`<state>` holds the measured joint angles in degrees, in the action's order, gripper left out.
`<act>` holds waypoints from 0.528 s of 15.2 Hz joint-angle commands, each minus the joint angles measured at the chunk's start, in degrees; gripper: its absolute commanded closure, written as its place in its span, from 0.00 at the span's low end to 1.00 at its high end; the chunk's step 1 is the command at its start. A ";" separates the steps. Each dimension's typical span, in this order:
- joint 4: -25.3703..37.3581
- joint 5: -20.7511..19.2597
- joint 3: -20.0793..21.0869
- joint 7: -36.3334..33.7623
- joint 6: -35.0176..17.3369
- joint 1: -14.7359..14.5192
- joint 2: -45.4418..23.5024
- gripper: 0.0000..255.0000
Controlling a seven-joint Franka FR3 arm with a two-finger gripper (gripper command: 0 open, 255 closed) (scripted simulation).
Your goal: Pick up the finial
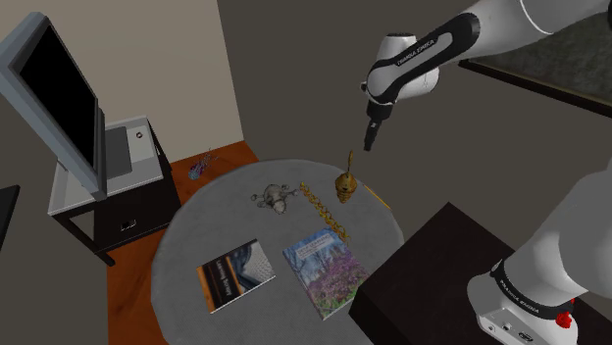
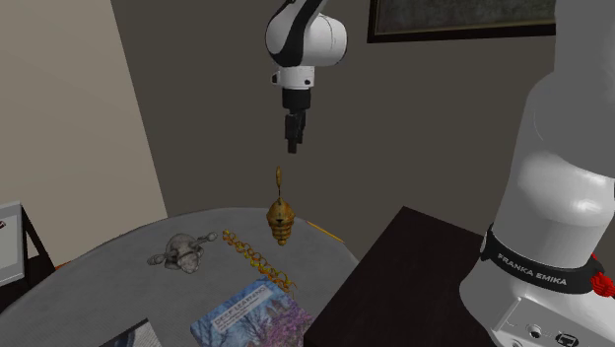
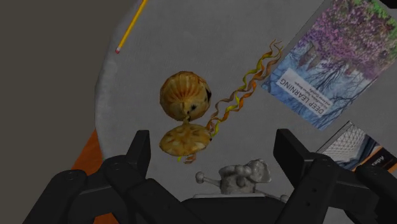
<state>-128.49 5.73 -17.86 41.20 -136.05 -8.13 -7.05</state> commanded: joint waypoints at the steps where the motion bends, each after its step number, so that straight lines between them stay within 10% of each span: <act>1: 3.09 3.13 0.74 4.09 -1.51 0.56 -4.91 0.00; 8: 11.48 9.07 4.39 11.88 -4.39 3.09 -16.83 0.00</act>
<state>-117.29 14.41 -13.74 52.58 -139.95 -5.23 -23.11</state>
